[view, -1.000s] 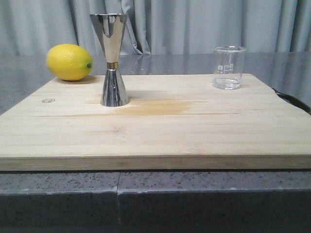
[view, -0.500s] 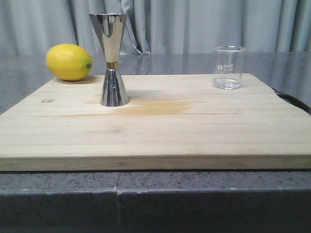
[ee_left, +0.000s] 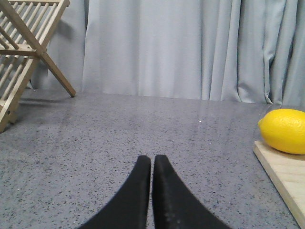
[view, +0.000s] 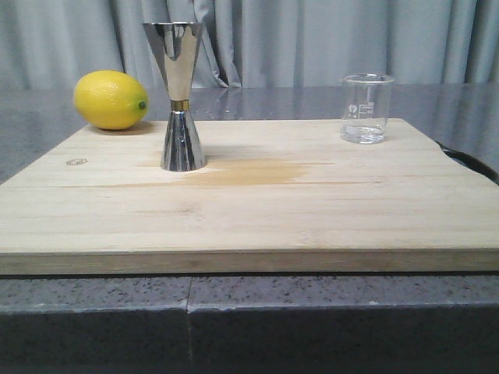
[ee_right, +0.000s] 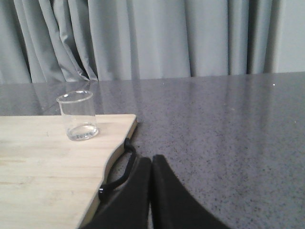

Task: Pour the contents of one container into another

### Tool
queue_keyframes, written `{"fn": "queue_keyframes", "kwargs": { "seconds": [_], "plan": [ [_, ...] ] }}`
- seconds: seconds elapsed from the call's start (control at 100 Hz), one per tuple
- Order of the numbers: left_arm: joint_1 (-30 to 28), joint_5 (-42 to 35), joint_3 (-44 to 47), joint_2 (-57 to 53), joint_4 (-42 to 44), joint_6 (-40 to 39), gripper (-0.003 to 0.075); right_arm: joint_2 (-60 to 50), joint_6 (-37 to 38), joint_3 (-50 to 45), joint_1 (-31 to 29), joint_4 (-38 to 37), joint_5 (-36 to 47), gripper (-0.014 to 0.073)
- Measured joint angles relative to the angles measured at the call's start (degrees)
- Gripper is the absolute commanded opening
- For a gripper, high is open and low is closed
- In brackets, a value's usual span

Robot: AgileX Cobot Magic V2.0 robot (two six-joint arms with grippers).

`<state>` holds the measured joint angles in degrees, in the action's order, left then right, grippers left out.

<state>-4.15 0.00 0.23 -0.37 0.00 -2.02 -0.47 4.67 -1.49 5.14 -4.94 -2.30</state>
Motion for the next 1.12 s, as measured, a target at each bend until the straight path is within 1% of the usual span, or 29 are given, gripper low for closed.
{"fn": "queue_keyframes", "kwargs": {
  "seconds": [0.28,1.12],
  "plan": [
    [0.0,0.0,0.0,0.0,0.0,0.0,-0.0019,0.0,0.0,0.0,-2.43,0.1,-0.95,-0.0071],
    [0.0,0.0,0.0,0.0,0.0,0.0,-0.0019,0.0,0.0,0.0,-2.54,0.1,-1.03,-0.0071]
  ]
}}
